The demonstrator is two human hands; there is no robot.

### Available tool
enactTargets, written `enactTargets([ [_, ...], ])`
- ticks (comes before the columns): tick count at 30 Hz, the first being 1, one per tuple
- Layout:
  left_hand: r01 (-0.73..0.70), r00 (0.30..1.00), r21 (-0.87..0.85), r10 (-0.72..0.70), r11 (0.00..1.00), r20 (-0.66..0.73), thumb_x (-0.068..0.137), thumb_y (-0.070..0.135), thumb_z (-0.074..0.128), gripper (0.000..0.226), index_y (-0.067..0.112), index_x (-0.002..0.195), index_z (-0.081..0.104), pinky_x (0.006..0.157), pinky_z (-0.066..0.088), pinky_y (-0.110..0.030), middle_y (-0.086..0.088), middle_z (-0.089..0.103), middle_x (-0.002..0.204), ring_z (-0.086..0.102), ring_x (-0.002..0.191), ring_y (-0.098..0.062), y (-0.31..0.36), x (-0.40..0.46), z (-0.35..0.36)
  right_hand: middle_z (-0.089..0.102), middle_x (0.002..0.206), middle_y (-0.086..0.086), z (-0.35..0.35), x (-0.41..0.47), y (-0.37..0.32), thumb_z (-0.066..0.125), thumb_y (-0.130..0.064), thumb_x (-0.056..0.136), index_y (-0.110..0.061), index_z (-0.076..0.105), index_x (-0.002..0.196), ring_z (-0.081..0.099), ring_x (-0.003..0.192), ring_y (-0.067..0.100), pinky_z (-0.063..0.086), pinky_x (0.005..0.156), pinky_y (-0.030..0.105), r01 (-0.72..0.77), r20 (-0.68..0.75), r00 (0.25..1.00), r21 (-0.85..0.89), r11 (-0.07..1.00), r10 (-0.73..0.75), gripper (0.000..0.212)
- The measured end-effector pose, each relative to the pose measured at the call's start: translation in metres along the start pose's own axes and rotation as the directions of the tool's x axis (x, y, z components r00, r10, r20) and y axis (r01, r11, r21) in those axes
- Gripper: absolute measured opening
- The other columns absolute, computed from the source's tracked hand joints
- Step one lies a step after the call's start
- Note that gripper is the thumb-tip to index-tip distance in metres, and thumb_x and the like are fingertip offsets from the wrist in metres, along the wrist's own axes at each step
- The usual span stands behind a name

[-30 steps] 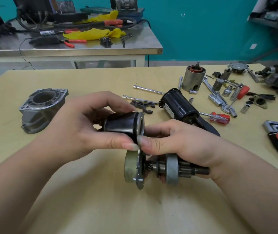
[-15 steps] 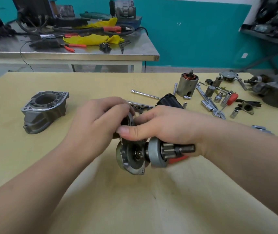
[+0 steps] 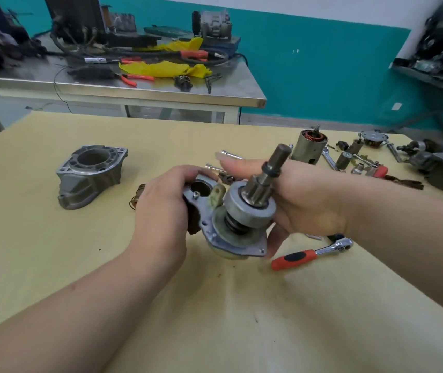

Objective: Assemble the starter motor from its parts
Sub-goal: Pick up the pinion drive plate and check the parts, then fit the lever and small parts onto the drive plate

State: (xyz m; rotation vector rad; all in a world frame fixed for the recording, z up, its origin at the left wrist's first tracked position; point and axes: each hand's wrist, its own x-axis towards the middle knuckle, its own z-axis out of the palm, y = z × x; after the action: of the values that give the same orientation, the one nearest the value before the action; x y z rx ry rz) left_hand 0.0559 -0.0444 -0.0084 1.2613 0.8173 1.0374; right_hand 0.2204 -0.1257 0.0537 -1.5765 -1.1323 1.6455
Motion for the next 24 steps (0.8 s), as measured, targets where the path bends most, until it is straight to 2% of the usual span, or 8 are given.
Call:
enactTargets([
  [2, -0.035, 0.999, -0.020, 0.035, 0.999, -0.007, 0.067, 0.045, 0.057, 0.030, 0.029, 0.071, 0.082, 0.074, 0.048, -0.044, 0.000, 0.075, 0.075, 0.064, 0.074, -0.027, -0.001, -0.002, 0.000, 0.077, 0.110, 0.013, 0.006, -0.003, 0.009, 0.048, -0.067, 0.098, -0.027, 0.075, 0.117, 0.072, 0.087, 0.039, 0.062, 0.065, 0.042, 0.023, 0.086, 0.995, 0.204, 0.979, -0.041, 0.052],
  [4, -0.132, 0.991, 0.038, 0.132, 0.991, -0.006, 0.074, 0.042, 0.053, 0.029, 0.034, 0.076, 0.081, 0.067, 0.051, -0.030, 0.006, 0.076, 0.077, 0.068, 0.074, -0.015, -0.007, -0.005, -0.002, 0.077, 0.102, 0.016, 0.017, -0.005, 0.017, 0.045, -0.063, 0.098, -0.022, 0.078, 0.105, 0.074, 0.077, 0.036, 0.059, 0.054, 0.032, 0.027, 0.107, 0.992, 0.317, 0.948, -0.064, 0.053],
  [6, -0.255, 0.967, 0.171, 0.249, 0.952, 0.054, 0.091, 0.025, 0.050, 0.031, 0.036, 0.082, 0.078, 0.060, 0.048, -0.012, 0.013, 0.077, 0.083, 0.070, 0.076, -0.001, -0.013, -0.008, -0.003, 0.074, 0.088, 0.018, 0.026, -0.005, 0.026, 0.044, -0.049, 0.103, -0.016, 0.076, 0.096, 0.071, 0.065, 0.037, 0.051, 0.044, 0.028, 0.071, 0.002, 0.997, 0.331, 0.941, -0.076, 0.047],
  [8, -0.299, 0.954, 0.239, 0.281, 0.924, 0.104, 0.100, 0.008, 0.048, 0.038, 0.030, 0.085, 0.075, 0.063, 0.045, -0.006, 0.013, 0.076, 0.086, 0.069, 0.083, 0.000, -0.018, -0.009, -0.003, 0.067, 0.076, 0.022, 0.033, -0.005, 0.032, 0.045, -0.034, 0.105, -0.004, 0.069, 0.095, 0.066, 0.055, 0.036, 0.045, 0.040, 0.028, 0.140, -0.108, 0.988, 0.302, 0.943, -0.112, 0.039],
  [14, -0.124, 0.979, -0.017, 0.125, 0.992, 0.162, 0.097, 0.030, 0.050, 0.032, 0.015, 0.080, 0.073, 0.074, 0.048, -0.043, -0.013, 0.069, 0.085, 0.064, 0.079, -0.026, -0.028, -0.009, 0.002, 0.064, 0.070, 0.022, 0.043, -0.002, 0.044, 0.056, -0.032, 0.103, -0.004, 0.062, 0.100, 0.066, 0.051, 0.041, 0.046, 0.038, 0.029, 0.142, -0.246, 0.968, 0.367, 0.919, -0.051, 0.030],
  [18, -0.028, 0.984, -0.106, 0.046, 0.994, 0.174, 0.100, 0.034, 0.060, 0.037, 0.002, 0.083, 0.068, 0.065, 0.050, -0.032, -0.035, 0.062, 0.090, 0.060, 0.071, -0.024, -0.030, -0.008, 0.007, 0.066, 0.073, 0.023, 0.044, 0.001, 0.047, 0.055, -0.030, 0.104, -0.003, 0.070, 0.098, 0.066, 0.053, 0.042, 0.047, 0.039, 0.029, 0.142, -0.266, 0.963, 0.375, 0.916, -0.041, 0.031],
  [21, -0.161, 0.974, 0.125, 0.137, 0.979, 0.179, 0.098, 0.011, 0.062, 0.024, 0.007, 0.076, 0.070, 0.060, 0.044, -0.011, -0.008, 0.069, 0.078, 0.059, 0.067, -0.001, -0.032, -0.007, 0.008, 0.070, 0.078, 0.024, 0.044, -0.002, 0.047, 0.053, -0.030, 0.103, -0.011, 0.074, 0.092, 0.068, 0.057, 0.043, 0.050, 0.043, 0.031, 0.135, -0.245, 0.969, 0.395, 0.909, -0.037, 0.030],
  [24, -0.199, 0.972, 0.257, 0.157, 0.946, 0.175, 0.088, -0.003, 0.064, 0.025, 0.015, 0.074, 0.073, 0.062, 0.043, -0.007, 0.009, 0.071, 0.075, 0.062, 0.070, 0.006, -0.030, -0.009, 0.011, 0.074, 0.078, 0.015, 0.042, -0.010, 0.049, 0.058, -0.032, 0.097, -0.017, 0.080, 0.079, 0.072, 0.061, 0.036, 0.058, 0.052, 0.036, 0.119, -0.219, 0.975, 0.337, 0.934, -0.045, 0.032],
])
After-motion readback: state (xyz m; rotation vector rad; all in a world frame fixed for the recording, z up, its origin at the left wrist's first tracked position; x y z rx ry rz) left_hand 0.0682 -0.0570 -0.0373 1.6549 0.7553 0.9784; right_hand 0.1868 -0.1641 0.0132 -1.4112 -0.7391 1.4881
